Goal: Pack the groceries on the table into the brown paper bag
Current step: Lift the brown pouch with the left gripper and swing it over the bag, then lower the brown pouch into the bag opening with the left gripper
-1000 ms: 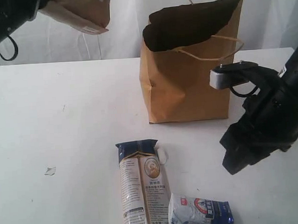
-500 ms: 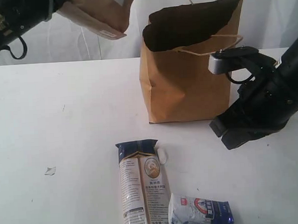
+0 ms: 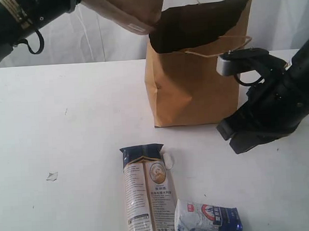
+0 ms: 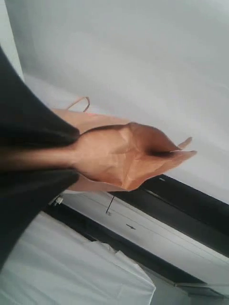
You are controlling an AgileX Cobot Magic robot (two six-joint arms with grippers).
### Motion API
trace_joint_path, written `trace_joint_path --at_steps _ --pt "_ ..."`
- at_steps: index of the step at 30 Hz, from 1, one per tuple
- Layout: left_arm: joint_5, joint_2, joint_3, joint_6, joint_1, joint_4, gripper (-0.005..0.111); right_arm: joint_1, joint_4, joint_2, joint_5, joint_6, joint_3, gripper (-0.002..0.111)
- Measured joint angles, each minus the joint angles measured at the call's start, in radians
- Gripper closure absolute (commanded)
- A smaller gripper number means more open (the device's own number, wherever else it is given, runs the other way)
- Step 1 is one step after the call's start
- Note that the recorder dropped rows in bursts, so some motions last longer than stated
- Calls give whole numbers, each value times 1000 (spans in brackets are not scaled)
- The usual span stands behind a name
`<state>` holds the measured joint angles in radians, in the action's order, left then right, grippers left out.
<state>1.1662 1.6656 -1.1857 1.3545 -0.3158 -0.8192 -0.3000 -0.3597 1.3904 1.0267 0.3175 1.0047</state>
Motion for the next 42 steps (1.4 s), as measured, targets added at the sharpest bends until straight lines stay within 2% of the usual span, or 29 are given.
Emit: trace_joint_path --at_steps 5,9,15,22,33,42 --pt "-4 -4 0 27 -19 -55 107 0 0 0 -29 0 0 108" --pt "-2 -24 0 17 -66 -84 107 0 0 0 -54 -2 0 108" --pt "6 -30 0 -73 -135 -140 107 0 0 0 -73 -2 0 108" --pt "11 -28 0 -238 -160 -140 107 0 0 0 -75 -2 0 108" --pt "27 53 -4 -341 -162 40 107 0 0 0 -86 -2 -8 108" --pt "23 78 -48 -453 -185 64 107 0 0 0 -146 -2 -71 108"
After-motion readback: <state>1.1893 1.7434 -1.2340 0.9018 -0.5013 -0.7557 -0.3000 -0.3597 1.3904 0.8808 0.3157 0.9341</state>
